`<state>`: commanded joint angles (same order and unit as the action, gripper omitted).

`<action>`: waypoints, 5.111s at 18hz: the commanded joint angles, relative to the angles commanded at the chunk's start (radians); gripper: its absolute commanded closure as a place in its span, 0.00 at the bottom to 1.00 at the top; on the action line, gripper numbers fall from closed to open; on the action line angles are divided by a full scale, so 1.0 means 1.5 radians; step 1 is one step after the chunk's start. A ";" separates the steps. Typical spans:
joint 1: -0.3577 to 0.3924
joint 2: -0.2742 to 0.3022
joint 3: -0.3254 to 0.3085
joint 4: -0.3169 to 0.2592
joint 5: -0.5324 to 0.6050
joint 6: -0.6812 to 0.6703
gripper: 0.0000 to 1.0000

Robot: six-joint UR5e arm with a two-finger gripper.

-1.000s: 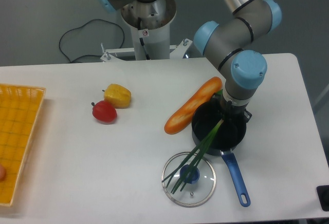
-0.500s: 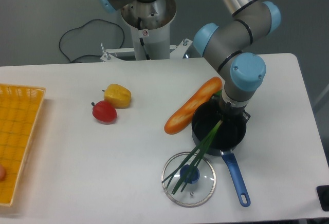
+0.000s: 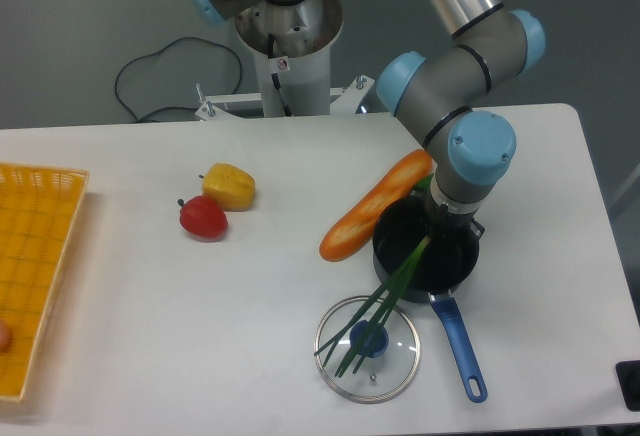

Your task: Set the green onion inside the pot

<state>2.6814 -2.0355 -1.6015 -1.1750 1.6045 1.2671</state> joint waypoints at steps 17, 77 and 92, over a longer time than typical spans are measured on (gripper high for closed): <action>-0.002 -0.025 -0.007 0.026 0.049 0.028 0.97; -0.016 0.027 0.028 -0.028 -0.009 -0.016 0.98; -0.019 0.019 -0.010 -0.017 -0.010 -0.015 0.93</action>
<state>2.6523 -2.0064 -1.6168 -1.2011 1.5892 1.2440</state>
